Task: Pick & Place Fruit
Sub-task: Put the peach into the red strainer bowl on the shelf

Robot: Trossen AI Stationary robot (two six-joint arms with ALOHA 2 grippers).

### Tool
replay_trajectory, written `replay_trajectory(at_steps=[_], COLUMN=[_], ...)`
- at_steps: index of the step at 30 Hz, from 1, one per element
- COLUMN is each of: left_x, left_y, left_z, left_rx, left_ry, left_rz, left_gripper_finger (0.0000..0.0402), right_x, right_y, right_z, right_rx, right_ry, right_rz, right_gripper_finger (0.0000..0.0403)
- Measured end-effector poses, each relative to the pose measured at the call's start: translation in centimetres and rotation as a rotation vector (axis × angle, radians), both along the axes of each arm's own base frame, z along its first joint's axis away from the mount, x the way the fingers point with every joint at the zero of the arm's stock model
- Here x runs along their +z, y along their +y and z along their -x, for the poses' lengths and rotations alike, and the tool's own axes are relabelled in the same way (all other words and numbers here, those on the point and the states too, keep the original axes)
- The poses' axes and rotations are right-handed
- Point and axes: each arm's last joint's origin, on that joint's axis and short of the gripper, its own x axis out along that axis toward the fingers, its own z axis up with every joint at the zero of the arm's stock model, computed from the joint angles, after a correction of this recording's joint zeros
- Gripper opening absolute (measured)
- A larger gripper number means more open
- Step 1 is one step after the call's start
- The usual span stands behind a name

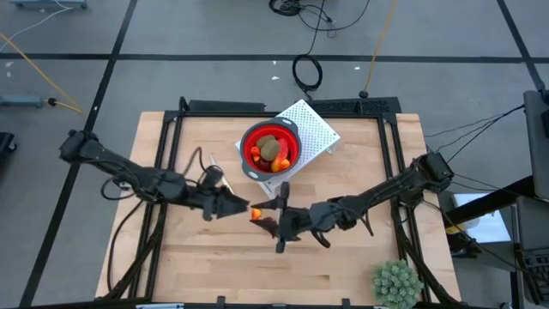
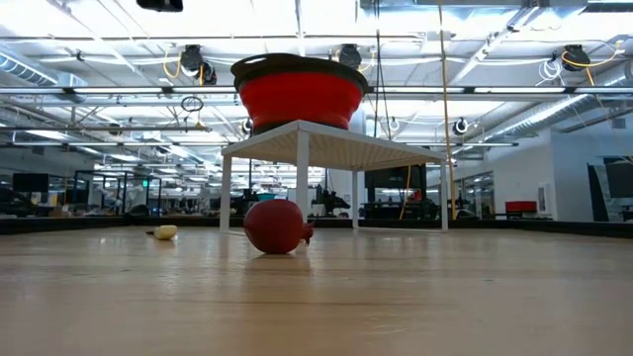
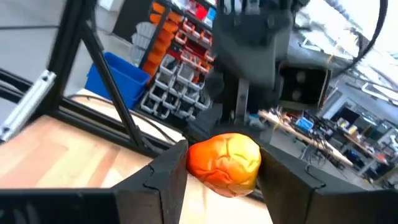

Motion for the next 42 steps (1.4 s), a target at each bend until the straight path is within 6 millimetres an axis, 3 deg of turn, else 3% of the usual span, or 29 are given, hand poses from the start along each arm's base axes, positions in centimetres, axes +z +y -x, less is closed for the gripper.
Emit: replay_trajectory(at_steps=[8, 18, 27, 42], left_x=[-0.9, -0.9, -0.7, -0.6], left_y=[-2.3, -5.2, -5.4, -5.6], left_z=[-2.9, -6.1, -6.6, -6.4], left_rx=[-0.019, -0.056, -0.031, -0.068], left_ry=[0.096, 0.131, 0.124, 0.11], left_rz=[0.106, 0.089, 0.087, 0.056], left_gripper_finger=[0.0269, 0.0269, 0.0267, 0.0139], right_x=[0.1, 0.1, 0.0, -0.1], right_y=[1.9, 3.0, 4.1, 4.1], right_z=[0.8, 1.3, 1.8, 1.8], right_rx=[0.051, 0.08, 0.109, 0.11], right_ry=[-0.009, -0.012, -0.003, 0.004], right_rz=[0.015, 0.013, 0.016, 0.019], right_gripper_finger=[0.0169, 0.0169, 0.0169, 0.0169])
